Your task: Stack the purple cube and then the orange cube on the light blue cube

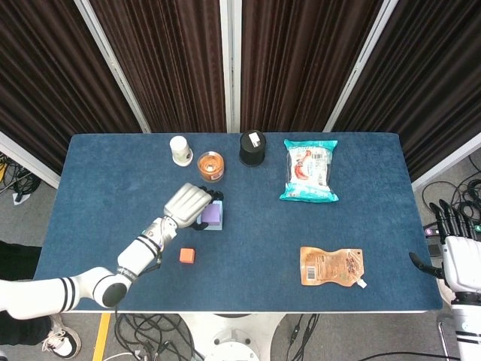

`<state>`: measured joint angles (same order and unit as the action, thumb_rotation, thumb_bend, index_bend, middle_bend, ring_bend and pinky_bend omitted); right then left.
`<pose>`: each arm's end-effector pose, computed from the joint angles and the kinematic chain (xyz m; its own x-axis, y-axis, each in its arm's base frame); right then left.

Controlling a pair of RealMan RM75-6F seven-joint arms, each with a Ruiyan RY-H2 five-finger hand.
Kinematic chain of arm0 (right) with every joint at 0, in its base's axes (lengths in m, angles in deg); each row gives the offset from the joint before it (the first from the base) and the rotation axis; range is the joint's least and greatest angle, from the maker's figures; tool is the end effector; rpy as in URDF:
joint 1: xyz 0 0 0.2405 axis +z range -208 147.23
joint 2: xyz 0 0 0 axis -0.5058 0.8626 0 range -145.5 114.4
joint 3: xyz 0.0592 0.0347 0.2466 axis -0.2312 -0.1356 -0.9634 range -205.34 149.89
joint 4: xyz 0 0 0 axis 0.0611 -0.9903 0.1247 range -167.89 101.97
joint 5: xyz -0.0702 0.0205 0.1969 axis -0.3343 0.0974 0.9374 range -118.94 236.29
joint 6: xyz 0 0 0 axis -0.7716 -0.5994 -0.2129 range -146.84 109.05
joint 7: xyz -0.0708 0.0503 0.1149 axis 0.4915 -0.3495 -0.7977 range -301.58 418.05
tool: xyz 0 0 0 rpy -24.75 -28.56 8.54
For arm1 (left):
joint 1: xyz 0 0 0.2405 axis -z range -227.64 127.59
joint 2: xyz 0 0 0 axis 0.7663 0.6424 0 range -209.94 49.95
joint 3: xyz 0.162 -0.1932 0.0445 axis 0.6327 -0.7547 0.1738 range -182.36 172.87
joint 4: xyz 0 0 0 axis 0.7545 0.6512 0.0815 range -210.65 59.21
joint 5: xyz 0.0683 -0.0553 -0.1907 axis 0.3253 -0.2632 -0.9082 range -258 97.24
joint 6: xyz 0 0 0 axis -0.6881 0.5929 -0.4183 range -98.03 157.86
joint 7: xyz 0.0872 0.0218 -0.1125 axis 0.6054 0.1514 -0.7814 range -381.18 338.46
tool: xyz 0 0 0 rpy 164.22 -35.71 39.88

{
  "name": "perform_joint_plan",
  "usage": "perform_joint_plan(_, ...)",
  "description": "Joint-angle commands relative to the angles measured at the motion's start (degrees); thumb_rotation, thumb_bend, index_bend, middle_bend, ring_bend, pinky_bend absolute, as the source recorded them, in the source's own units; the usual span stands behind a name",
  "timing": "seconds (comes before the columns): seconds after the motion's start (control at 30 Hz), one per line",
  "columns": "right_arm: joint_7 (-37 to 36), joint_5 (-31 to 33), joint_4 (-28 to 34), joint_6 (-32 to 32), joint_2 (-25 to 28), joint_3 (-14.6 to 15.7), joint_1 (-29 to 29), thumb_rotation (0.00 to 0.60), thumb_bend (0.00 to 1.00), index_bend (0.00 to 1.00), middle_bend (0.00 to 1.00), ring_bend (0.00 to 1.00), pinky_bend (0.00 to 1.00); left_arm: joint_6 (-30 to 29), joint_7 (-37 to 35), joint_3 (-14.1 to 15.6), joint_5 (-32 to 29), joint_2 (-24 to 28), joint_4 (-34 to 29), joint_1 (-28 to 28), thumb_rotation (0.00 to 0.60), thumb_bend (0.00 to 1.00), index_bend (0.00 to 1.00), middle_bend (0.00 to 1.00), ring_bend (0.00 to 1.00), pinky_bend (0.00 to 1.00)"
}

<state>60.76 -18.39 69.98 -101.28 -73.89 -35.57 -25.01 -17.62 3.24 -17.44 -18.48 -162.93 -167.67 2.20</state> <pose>-0.2933 -0.1976 0.1861 0.3346 0.0259 0.9420 -0.9380 0.1046 0.3303 -0.0749 0.3567 -0.0016 0.5470 0.2274 0.8056 0.7438 -0.5736 -0.3432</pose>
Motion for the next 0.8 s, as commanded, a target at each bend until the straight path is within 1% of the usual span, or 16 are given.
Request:
perform_joint_plan(0.03, 0.12, 0.12, -0.13, 0.09, -0.13, -0.09, 0.16, 0.600, 0.10, 0.00, 0.00, 0.00, 0.00, -0.15, -2.55, 0.74, 2.98, -0.78, 2.41, 0.67, 0.600, 0.31, 0.37, 0.62, 0.44, 0.56)
perform_joint_plan(0.13, 0.16, 0.23, -0.15, 0.55, -0.17, 0.03, 0.32, 0.600, 0.10, 0.00, 0.00, 0.00, 0.00, 1.07, -5.00, 0.58, 3.09, -0.47, 3.58, 1.03, 0.600, 0.31, 0.37, 0.62, 0.44, 0.56)
perform_joint_plan(0.3, -0.09, 0.53, -0.41, 1.38, -0.21, 0.08, 0.67, 0.600, 0.10, 0.00, 0.00, 0.00, 0.00, 2.93, -7.00, 0.82, 2.92, 0.43, 4.91, 1.73, 0.600, 0.31, 0.37, 0.62, 0.44, 0.56)
perform_joint_plan(0.6, 0.10, 1.31, -0.66, 1.83, -0.44, -0.12, 0.98, 0.600, 0.10, 0.00, 0.00, 0.00, 0.00, 3.50, -10.62, 1.30, 5.22, 0.25, 6.96, 2.32, 0.600, 0.31, 0.37, 0.62, 0.44, 0.56)
perform_joint_plan(0.8, -0.22, 1.88, -0.77, 2.23, -0.31, -0.34, 1.18, 0.600, 0.10, 0.00, 0.00, 0.00, 0.00, 4.66, -12.63, 0.97, 3.58, -0.39, 7.94, 2.87, 0.600, 0.31, 0.37, 0.62, 0.44, 0.56)
